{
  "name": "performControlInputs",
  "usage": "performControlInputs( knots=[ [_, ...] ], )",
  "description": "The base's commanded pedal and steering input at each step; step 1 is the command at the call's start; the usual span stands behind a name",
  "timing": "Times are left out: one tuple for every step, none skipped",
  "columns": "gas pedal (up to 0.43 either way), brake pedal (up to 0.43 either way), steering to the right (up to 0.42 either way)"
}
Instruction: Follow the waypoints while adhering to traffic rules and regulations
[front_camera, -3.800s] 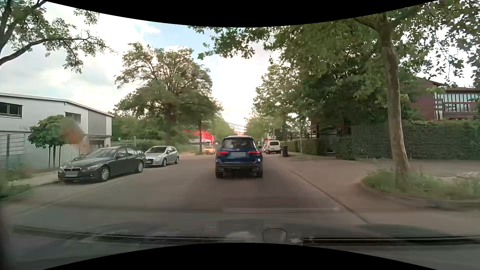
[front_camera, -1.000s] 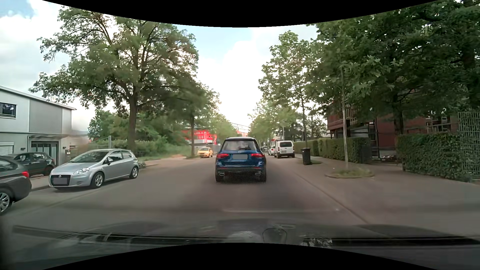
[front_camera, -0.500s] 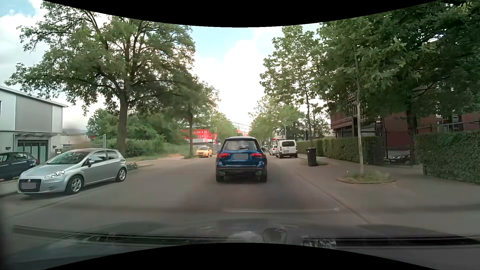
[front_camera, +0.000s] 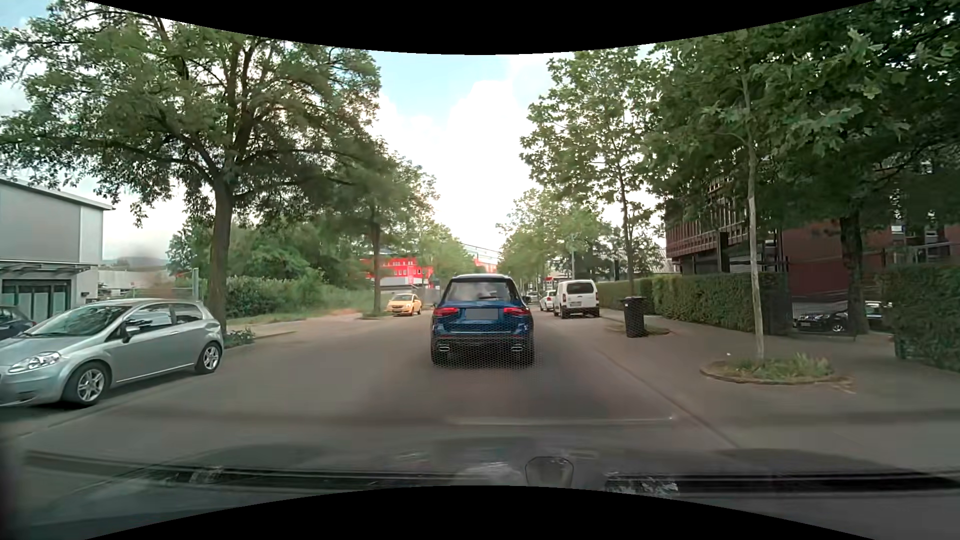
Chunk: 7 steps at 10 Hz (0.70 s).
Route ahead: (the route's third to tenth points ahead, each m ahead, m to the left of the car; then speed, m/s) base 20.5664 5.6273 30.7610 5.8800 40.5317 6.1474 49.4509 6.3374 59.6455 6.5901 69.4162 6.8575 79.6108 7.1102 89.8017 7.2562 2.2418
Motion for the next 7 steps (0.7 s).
performControlInputs(
  knots=[
    [0.000, 0.000, -0.003],
    [0.000, 0.000, -0.003],
    [0.000, 0.000, -0.003],
    [0.000, 0.000, -0.004],
    [0.000, 0.000, -0.005],
    [0.000, 0.000, -0.005],
    [0.000, 0.000, -0.005]
  ],
)
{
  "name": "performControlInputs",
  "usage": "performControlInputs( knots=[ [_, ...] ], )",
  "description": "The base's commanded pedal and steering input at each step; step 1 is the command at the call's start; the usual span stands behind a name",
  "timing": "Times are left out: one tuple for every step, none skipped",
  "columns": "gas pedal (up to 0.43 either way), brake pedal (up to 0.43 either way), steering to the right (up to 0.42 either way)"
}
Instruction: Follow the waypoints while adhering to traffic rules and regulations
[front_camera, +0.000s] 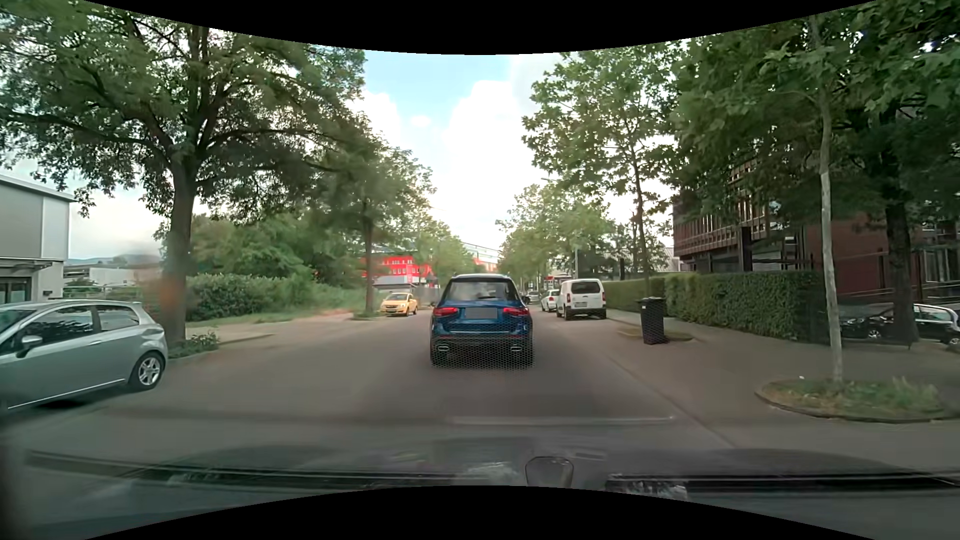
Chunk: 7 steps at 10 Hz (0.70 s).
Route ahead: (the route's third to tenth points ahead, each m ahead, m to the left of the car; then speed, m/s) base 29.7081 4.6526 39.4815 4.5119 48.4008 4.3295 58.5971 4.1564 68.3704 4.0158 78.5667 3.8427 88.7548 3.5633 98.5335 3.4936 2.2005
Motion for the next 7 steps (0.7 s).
performControlInputs(
  knots=[
    [0.000, 0.000, -0.005],
    [0.000, 0.000, -0.005],
    [0.000, 0.000, -0.005],
    [0.000, 0.000, -0.005],
    [0.000, 0.000, -0.006],
    [0.000, 0.000, -0.005],
    [0.000, 0.000, -0.006]
  ],
)
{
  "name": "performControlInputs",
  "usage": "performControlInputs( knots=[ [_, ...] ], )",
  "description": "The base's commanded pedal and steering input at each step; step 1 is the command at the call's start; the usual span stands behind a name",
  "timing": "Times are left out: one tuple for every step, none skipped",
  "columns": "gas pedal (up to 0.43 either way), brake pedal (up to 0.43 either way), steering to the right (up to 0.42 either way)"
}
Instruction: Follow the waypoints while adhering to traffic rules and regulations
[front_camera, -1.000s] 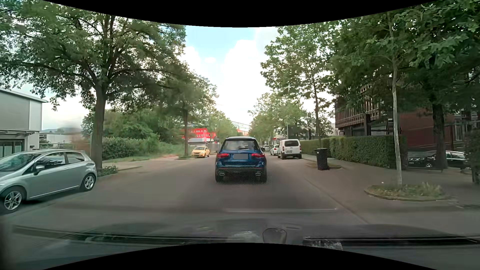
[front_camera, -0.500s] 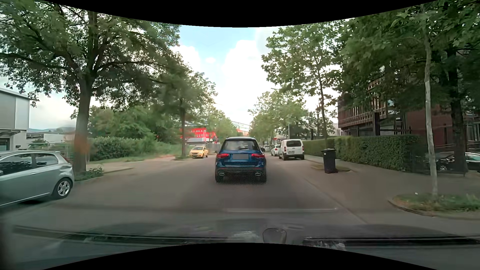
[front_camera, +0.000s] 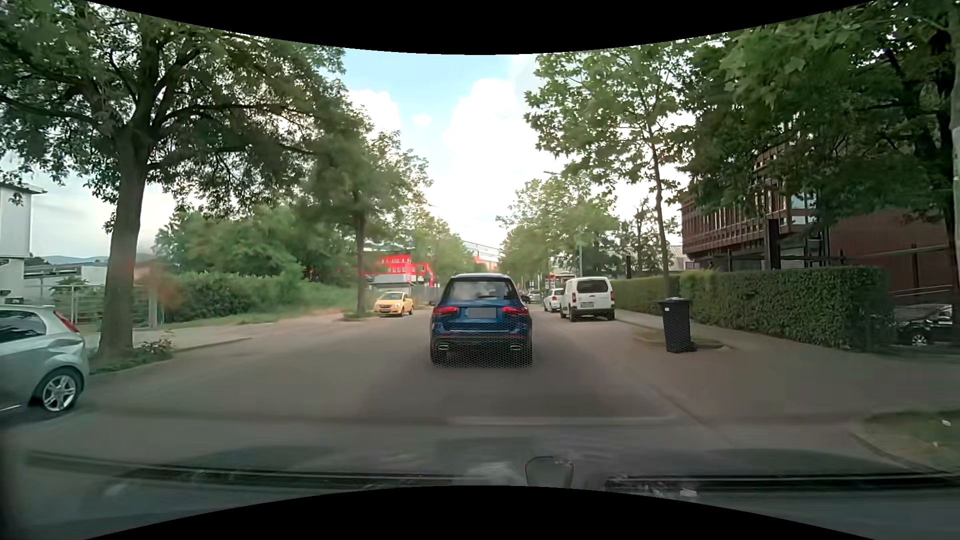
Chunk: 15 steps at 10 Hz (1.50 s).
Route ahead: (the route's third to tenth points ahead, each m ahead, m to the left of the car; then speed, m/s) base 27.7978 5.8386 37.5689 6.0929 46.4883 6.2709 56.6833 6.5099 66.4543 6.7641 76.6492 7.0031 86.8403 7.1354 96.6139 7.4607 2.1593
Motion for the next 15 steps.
performControlInputs(
  knots=[
    [0.000, 0.000, -0.006],
    [0.000, 0.000, -0.005],
    [0.000, 0.000, -0.006],
    [0.000, 0.000, -0.005],
    [0.000, 0.000, -0.006],
    [0.000, 0.000, -0.006],
    [0.000, 0.000, -0.005],
    [0.000, 0.000, -0.006],
    [0.000, 0.000, -0.005],
    [0.000, 0.000, -0.004],
    [0.000, 0.000, -0.004],
    [0.000, 0.000, -0.005],
    [0.000, 0.000, -0.005],
    [0.000, 0.000, -0.004],
    [0.000, 0.000, -0.005]
  ],
)
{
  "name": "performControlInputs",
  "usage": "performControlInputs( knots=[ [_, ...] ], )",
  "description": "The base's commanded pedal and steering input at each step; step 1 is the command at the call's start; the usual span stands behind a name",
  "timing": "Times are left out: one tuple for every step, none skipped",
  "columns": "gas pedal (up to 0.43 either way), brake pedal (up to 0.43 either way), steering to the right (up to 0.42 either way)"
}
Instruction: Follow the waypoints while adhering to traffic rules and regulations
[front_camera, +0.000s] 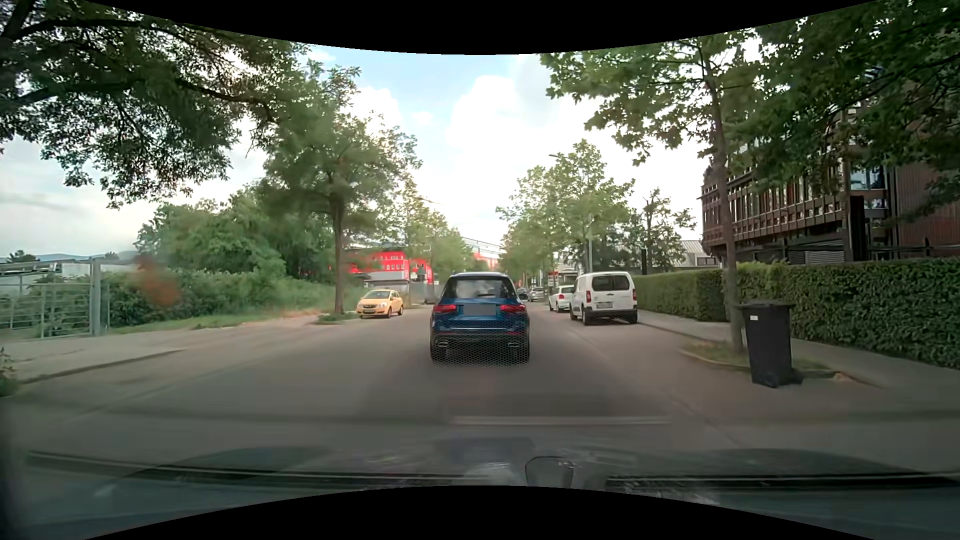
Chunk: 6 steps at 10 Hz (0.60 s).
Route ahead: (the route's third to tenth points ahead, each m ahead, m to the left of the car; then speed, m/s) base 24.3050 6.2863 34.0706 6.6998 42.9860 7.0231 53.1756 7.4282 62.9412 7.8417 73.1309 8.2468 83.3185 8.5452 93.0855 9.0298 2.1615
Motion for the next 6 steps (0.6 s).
performControlInputs(
  knots=[
    [0.000, 0.000, -0.005],
    [0.000, 0.000, -0.005],
    [0.000, 0.000, -0.006],
    [0.000, 0.000, -0.008],
    [0.000, 0.000, -0.008],
    [0.000, 0.000, -0.008]
  ],
)
